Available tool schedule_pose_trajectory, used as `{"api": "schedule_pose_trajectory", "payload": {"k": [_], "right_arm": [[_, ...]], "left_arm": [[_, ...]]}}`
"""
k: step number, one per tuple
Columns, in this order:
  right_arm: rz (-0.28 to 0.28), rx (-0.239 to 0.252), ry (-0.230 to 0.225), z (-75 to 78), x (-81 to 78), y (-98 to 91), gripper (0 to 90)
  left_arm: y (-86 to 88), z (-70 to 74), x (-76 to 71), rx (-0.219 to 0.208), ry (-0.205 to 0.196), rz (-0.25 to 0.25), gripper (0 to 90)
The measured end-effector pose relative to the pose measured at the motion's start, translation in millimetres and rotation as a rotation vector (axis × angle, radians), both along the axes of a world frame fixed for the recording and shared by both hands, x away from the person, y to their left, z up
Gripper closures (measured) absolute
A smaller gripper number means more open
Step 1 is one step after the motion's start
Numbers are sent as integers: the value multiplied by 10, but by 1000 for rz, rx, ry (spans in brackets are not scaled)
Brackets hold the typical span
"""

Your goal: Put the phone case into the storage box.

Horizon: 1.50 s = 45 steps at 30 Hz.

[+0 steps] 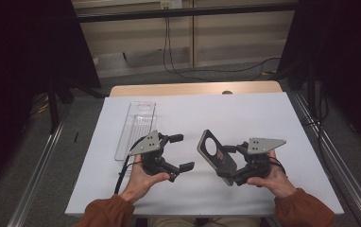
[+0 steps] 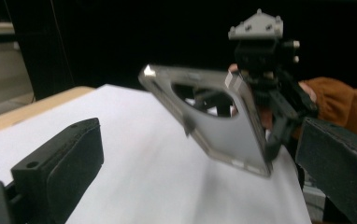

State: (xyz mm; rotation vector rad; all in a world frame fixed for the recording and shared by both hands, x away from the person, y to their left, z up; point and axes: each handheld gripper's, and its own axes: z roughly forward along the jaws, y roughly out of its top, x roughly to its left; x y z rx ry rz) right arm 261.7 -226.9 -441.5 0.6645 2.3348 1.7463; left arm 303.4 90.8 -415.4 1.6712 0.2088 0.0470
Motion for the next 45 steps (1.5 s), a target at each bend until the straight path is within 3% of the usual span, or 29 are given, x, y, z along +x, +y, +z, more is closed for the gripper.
{"api": "schedule_pose_trajectory", "payload": {"k": [5,6,8,10,13,15,17,20,30,33,35,38,45], "right_arm": [[26,11,31,-1,-4,17,122],[29,11,32,-5,-1,15,122],[34,15,35,-7,6,9,122],[42,19,36,-4,10,2,122],[55,23,40,-5,7,12,122],[68,21,38,-4,4,32,122],[85,24,40,2,1,50,122],[109,24,52,7,8,70,122],[107,25,58,14,10,84,122],[110,32,59,8,20,90,122],[117,33,59,9,13,97,122],[123,32,56,9,9,101,122],[123,33,52,10,3,104,122]], "left_arm": [[-86,-44,8,-37,-2,-30,9],[-91,-40,-4,-14,-1,-17,12],[-76,-32,-4,-19,-7,-48,11],[-75,-35,-2,-25,-19,-24,9],[-87,-54,15,-27,-1,-25,8],[-115,-76,16,-45,19,-51,7],[-140,-97,14,-29,15,-64,7],[-187,-117,-12,-44,28,-94,8],[-252,-175,46,-61,47,-113,8],[-260,-164,79,-91,63,-114,8],[-263,-141,90,-69,49,-118,8],[-289,-138,97,-88,65,-138,8],[-327,-167,101,-58,54,-140,0]]}}
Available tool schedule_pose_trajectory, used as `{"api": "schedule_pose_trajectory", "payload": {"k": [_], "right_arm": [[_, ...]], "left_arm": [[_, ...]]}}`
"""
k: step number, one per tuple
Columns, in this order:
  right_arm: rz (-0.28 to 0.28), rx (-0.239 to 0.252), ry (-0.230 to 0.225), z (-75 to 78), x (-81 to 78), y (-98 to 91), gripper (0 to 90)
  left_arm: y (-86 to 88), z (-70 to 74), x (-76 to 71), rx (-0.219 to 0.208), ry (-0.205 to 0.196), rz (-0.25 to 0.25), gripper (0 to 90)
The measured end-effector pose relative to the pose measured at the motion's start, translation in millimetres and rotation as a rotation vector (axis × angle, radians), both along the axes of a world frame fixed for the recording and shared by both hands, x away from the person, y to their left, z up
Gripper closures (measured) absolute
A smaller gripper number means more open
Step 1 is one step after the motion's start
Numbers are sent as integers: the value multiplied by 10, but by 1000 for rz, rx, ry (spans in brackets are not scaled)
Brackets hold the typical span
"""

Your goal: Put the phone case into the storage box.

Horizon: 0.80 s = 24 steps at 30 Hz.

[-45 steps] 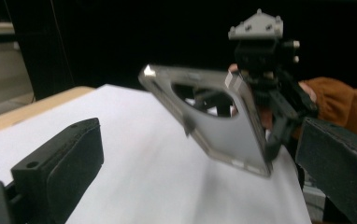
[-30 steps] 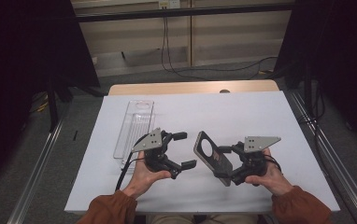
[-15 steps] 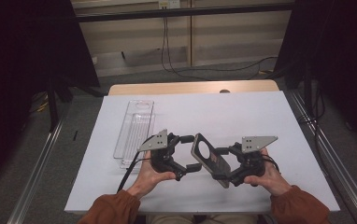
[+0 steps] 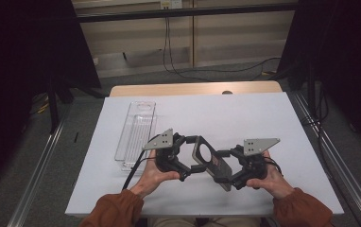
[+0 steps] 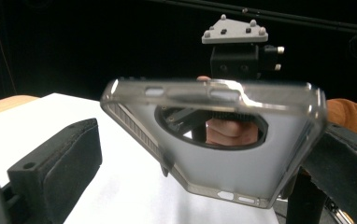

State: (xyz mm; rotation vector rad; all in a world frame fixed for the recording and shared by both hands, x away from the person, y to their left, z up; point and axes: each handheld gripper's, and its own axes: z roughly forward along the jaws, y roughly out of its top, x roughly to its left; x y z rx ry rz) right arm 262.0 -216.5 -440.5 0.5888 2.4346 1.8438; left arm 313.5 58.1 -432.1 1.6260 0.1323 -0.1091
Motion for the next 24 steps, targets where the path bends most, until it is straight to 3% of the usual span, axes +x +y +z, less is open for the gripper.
{"api": "schedule_pose_trajectory", "payload": {"k": [16,20,24], "right_arm": [[33,-22,11,-25,-8,49,122],[48,-19,18,-30,-10,61,122],[49,-19,21,-36,-13,71,122]], "left_arm": [[-48,5,-9,65,8,-54,1],[-52,1,0,85,8,-89,0],[-55,1,-6,74,11,-85,0]]}}
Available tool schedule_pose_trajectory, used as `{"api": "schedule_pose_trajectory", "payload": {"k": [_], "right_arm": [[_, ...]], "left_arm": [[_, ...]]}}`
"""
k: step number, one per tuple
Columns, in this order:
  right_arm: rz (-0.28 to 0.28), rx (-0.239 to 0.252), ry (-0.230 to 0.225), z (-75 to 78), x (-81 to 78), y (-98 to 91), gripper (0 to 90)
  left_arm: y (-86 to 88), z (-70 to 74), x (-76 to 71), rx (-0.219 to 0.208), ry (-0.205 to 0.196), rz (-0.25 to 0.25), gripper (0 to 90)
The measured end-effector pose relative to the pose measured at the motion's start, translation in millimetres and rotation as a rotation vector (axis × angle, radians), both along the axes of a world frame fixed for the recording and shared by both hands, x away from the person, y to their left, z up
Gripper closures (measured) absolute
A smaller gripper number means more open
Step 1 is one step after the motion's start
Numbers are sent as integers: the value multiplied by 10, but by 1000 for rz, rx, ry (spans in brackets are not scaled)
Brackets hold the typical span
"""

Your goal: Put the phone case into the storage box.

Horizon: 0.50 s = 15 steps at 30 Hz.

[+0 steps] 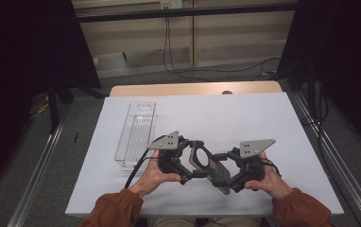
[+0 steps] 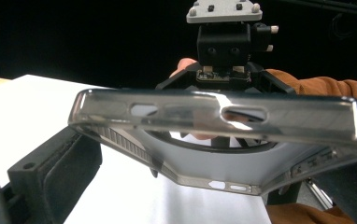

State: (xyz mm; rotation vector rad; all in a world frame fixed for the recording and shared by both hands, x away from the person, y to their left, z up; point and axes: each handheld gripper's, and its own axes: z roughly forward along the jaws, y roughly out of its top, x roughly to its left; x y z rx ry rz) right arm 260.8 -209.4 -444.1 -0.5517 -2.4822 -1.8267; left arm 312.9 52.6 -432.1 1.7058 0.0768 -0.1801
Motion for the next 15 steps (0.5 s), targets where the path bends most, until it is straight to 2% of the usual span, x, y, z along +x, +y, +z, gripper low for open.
{"api": "schedule_pose_trajectory", "payload": {"k": [2,4,6,9,10,11,12,15], "right_arm": [[-2,2,0,-2,2,0,122],[7,8,6,-3,7,-1,122],[10,9,11,-7,8,-2,122],[17,7,10,-9,1,11,122],[20,8,10,-11,2,14,122],[19,7,10,-14,2,15,122],[15,9,9,-17,4,15,122],[20,13,19,-23,7,10,122]], "left_arm": [[3,1,5,0,2,3,7],[-2,-5,4,-22,11,-3,17],[-6,-1,0,-17,-3,2,17],[-11,-10,3,-17,7,-14,2],[-7,-12,4,-13,10,-26,7],[-10,-13,-5,-13,2,-11,19],[-2,-8,1,-5,-8,-21,28],[1,-7,-9,-7,-3,-31,54]]}}
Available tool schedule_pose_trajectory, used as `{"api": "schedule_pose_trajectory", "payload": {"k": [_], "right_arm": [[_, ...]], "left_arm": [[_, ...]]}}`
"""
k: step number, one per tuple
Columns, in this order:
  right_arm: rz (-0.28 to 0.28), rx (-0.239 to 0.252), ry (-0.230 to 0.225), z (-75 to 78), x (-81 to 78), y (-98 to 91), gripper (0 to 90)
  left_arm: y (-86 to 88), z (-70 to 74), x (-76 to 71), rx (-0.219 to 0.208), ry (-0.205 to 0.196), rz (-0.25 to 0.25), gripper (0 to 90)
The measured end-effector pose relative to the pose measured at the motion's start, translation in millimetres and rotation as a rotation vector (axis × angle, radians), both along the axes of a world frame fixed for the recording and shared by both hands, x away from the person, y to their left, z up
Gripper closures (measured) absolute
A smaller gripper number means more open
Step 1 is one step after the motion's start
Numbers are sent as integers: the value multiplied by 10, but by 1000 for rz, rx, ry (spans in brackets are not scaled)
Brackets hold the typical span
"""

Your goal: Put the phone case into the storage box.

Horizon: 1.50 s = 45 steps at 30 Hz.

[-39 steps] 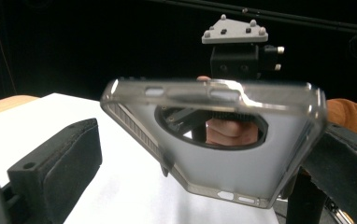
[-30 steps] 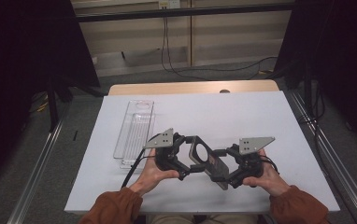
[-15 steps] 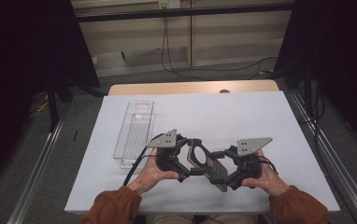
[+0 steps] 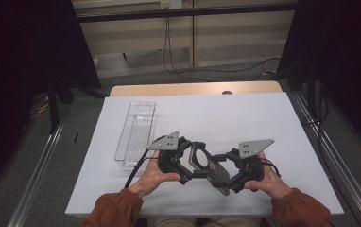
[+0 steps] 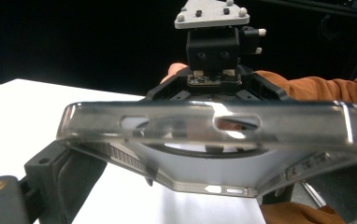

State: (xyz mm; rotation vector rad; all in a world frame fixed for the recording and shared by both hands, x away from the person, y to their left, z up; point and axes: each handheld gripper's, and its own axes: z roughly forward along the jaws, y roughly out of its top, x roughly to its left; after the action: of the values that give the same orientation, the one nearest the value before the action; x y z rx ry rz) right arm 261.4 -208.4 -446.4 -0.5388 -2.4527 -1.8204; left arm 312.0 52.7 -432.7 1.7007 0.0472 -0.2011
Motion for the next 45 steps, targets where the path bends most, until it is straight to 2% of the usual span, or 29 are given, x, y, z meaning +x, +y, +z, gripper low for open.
{"api": "schedule_pose_trajectory", "payload": {"k": [5,6,7,12,14,15,17,19,23,24,27,29,31,44,45], "right_arm": [[5,-7,-12,2,-1,1,122],[4,-9,-16,2,-1,2,122],[6,-7,-16,-2,1,2,121],[8,-11,-26,-14,2,9,121],[8,-13,-26,-15,9,8,121],[5,-22,-34,-17,9,8,121],[11,-25,-29,-28,14,7,121],[11,-25,-27,-32,23,7,120],[6,-28,-27,-32,33,3,114],[5,-34,-32,-31,33,2,113],[-8,-34,-33,-29,33,-2,111],[-13,-32,-37,-22,30,-1,110],[-22,-37,-48,-21,26,0,108],[-45,-51,-57,-15,-5,28,43],[-45,-52,-61,-11,-9,26,44]], "left_arm": [[11,-3,11,-10,6,-14,67],[25,0,18,5,-3,-15,69],[24,-2,18,2,-1,-19,72],[26,-3,16,-13,25,-11,95],[22,-9,20,-3,16,-23,97],[19,-14,15,-3,16,-7,98],[19,-10,26,14,-3,-14,99],[10,-11,18,5,2,-15,101],[-5,0,2,26,-19,1,105],[-15,-5,-6,16,-11,8,106],[-13,9,4,29,-12,9,107],[-13,8,6,19,-1,15,108],[-7,14,7,35,-6,17,109],[2,29,17,42,-6,44,115],[10,32,15,43,-7,63,116]]}}
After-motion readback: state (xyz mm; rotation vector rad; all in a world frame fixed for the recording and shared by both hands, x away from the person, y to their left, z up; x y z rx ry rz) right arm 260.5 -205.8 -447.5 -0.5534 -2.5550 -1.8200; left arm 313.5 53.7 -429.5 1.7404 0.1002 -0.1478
